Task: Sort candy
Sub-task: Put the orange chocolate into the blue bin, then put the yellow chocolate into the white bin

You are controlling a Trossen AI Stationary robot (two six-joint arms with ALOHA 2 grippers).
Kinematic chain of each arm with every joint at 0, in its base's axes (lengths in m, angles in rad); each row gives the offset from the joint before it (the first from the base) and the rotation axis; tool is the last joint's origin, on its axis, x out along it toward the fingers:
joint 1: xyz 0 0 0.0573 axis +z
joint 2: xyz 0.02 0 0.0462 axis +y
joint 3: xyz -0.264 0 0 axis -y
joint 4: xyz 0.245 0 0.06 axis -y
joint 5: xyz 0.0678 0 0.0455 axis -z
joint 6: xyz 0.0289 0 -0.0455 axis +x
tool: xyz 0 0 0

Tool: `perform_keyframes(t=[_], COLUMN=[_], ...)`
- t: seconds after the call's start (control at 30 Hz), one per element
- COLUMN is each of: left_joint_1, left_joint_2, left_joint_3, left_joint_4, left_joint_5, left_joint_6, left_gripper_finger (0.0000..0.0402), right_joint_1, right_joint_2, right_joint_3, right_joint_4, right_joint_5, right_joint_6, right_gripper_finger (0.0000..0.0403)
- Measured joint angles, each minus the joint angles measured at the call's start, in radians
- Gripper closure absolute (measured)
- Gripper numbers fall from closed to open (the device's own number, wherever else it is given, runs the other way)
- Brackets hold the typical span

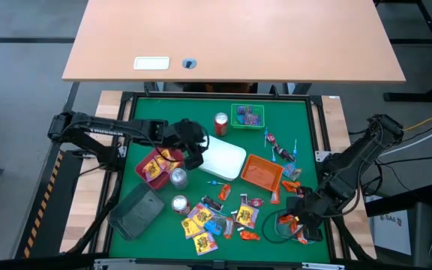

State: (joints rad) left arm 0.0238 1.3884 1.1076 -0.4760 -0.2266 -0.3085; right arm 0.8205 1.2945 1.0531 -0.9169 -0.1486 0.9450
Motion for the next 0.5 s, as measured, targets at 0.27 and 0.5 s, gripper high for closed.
perform_keyframes(t=[0.27,0.5], left_joint_1=[0.088,0.218], left_joint_2=[0.0,0.0], left_joint_3=[0.0,0.0], left_joint_4=[-0.118,-0.237], left_joint_5=[-0.007,-0.059], left_joint_6=[-0.048,0.056], left_gripper_finger=[0.0264,0.0264], right_joint_1=[0.0,-0.003], right_joint_2=[0.0,0.0], right_joint_3=[0.0,0.0], right_joint_4=[-0.002,-0.002], right_joint_5=[0.056,0.067], right_joint_6=[0.02,0.017], right_gripper_finger=[0.0297,0.0265])
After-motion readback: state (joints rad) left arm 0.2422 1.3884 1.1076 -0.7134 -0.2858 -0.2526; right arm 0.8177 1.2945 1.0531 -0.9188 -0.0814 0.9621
